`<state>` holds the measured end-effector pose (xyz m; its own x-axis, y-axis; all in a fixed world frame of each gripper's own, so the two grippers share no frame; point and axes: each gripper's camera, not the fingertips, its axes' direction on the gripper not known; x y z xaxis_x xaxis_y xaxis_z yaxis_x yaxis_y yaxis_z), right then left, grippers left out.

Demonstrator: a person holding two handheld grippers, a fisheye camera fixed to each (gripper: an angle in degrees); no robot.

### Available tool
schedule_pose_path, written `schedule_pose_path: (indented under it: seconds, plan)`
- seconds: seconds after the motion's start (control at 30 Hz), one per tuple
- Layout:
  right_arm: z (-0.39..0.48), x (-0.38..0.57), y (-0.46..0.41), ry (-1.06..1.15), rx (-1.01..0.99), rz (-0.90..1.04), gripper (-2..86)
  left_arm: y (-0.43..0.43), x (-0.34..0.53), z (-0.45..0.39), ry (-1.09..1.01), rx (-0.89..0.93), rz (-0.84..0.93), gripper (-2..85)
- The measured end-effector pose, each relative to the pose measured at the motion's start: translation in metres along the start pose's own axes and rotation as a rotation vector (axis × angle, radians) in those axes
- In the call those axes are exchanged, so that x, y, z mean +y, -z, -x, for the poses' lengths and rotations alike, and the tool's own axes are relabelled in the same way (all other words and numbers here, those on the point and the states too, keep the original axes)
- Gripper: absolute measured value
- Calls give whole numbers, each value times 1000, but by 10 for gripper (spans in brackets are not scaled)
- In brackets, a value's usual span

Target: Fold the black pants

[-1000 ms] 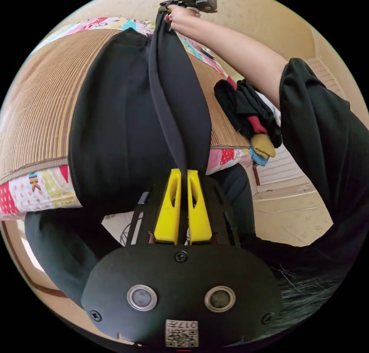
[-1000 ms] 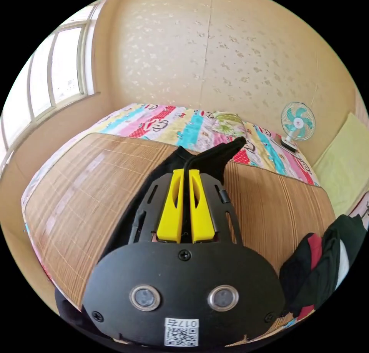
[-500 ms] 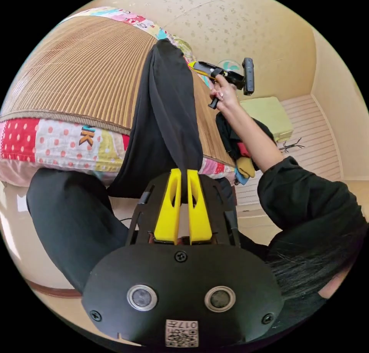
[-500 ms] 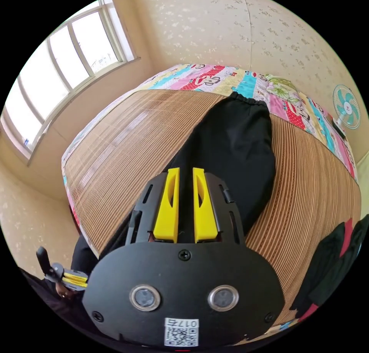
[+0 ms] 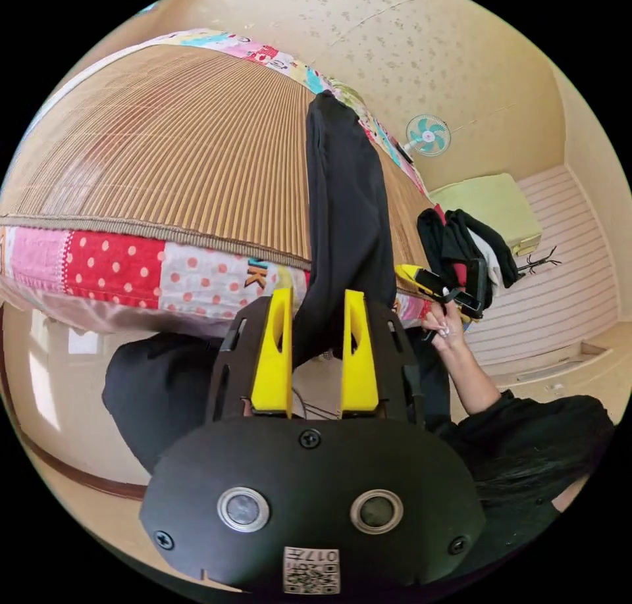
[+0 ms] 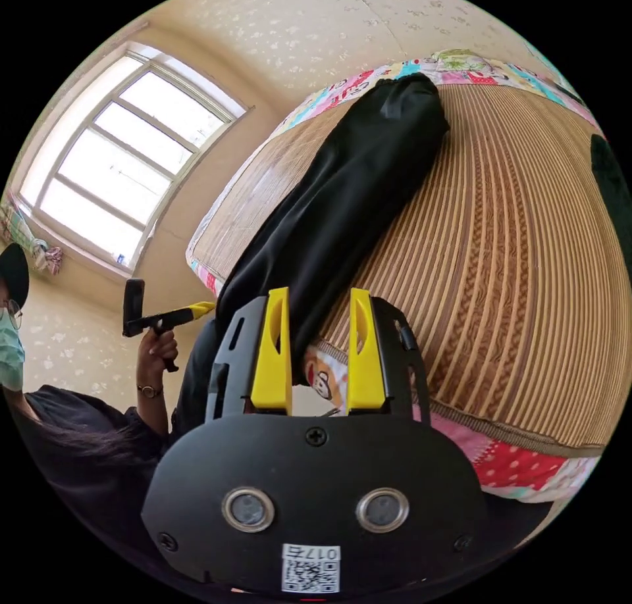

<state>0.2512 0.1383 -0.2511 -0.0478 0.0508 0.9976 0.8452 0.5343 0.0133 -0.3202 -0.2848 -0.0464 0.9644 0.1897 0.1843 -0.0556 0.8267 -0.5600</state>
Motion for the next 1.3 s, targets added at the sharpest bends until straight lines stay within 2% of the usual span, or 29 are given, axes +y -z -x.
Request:
schedule_pose_path:
  seconds: [0.07,0.13,0.2,0.27,0.33,0.37,0.43,0.5,0.57,0.67,0.73,0.77,0.83,0.9,1.0,1.1,1.2,1.23,1.3]
  plan:
    - [-2,10,-4,-29,-50,-48,127,-21,-10,-8,-44,53,25,86]
    - [-3,27,-2,-78,-44,-160,128,-43,-12,-15,-59,-9,40,56]
    - [-2,34,-2,-84,-36,-183,122,-49,-2,-21,-37,-37,-1,46]
    - [5,42,11,-94,50,-223,111,-43,4,-25,-20,-41,-14,44]
    - [25,58,24,2,113,-323,104,-40,12,-26,5,-41,-31,45]
    - [29,59,22,31,123,-304,104,-40,16,-27,12,-34,-48,46]
    - [29,49,-2,48,185,-128,101,-44,20,-26,27,-21,-55,45]
    - [26,53,2,35,185,-186,74,-51,20,-25,45,5,-40,41]
    - [27,49,7,62,159,-150,36,-49,19,-29,34,5,-25,35]
    - [33,48,30,111,182,-131,20,-36,22,-40,-75,106,-9,26]
    - [18,55,65,50,66,-188,19,-30,27,-34,-93,211,0,25]
    - [12,58,72,31,27,-204,19,-33,29,-23,-31,230,38,27]
    - [-12,61,72,14,-42,-137,27,-44,32,-11,40,190,93,34]
    - [-35,59,61,-70,-21,-44,43,-45,37,-10,80,76,54,55]
    - [-55,61,75,-95,-138,-126,82,-25,39,-25,41,50,-103,93]
    - [-64,50,75,-111,-63,-139,100,-29,25,-40,-41,59,-163,103]
    - [-68,34,57,-76,-124,-58,76,-69,9,-49,-55,-30,-26,88]
    - [-70,31,55,-81,-94,-30,61,-69,12,-53,-58,-82,-42,74]
    - [-74,35,65,-63,-107,-15,49,-76,24,-71,-143,-97,43,51]
